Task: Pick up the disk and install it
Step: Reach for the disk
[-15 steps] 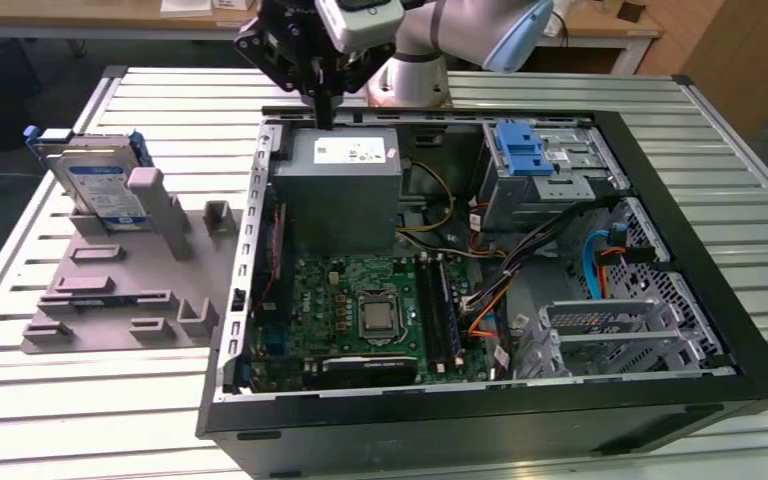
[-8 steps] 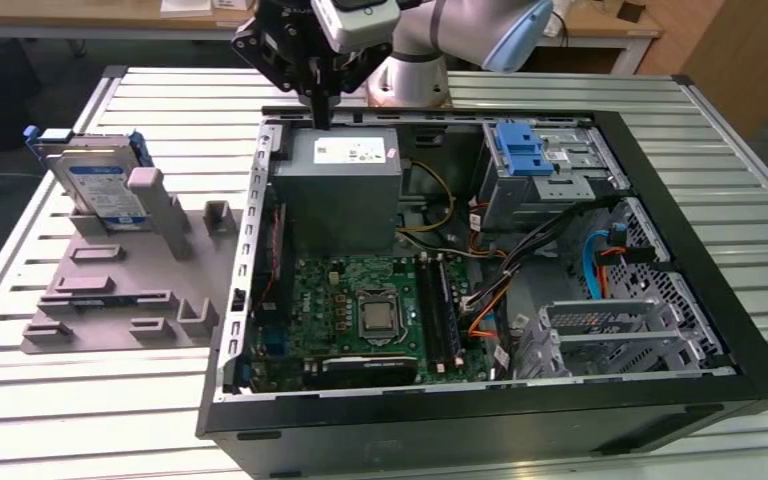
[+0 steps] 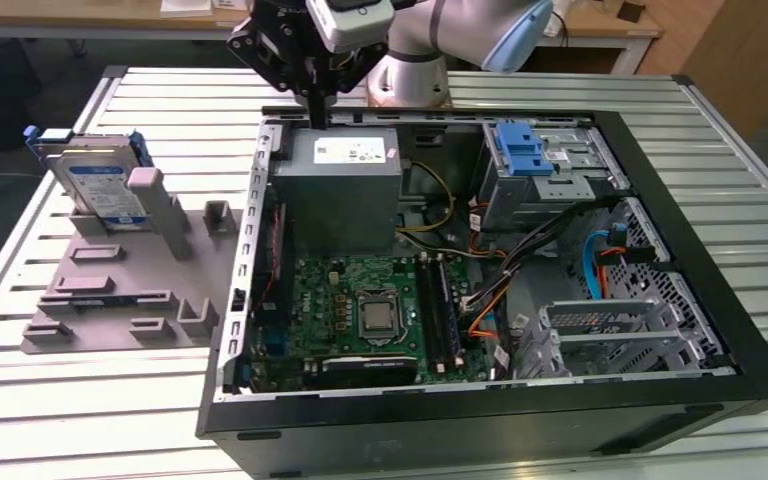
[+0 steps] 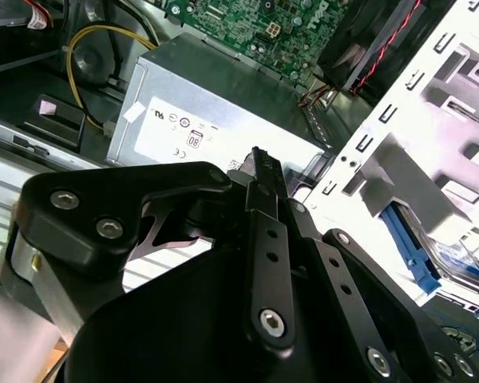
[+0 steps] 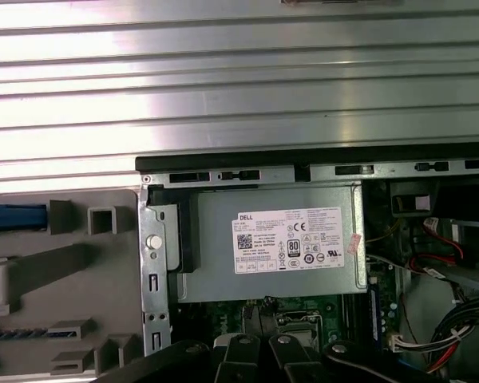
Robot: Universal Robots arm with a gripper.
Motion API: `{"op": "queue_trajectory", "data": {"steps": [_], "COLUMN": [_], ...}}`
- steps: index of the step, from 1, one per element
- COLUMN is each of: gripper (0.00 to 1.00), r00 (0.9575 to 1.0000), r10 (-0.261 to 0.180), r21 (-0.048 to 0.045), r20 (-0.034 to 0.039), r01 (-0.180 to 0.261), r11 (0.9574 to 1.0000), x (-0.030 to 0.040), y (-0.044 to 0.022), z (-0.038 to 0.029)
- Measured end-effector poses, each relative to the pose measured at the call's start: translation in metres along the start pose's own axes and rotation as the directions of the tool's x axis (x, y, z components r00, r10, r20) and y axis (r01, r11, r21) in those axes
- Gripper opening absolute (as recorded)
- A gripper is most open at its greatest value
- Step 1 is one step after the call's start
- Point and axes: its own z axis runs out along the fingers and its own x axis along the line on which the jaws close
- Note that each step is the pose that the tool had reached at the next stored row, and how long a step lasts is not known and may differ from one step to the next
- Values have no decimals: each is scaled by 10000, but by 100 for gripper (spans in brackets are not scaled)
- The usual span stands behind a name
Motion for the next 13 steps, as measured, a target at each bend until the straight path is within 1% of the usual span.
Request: {"op": "queue_trajectory", "data": {"steps": [13], "gripper": [11], "r00": [10000], "r10": [0], "r21": [0], "r20": [0], "r01": [0], "r11": [10000], "x": [55], "y": [11], "z": [7]}}
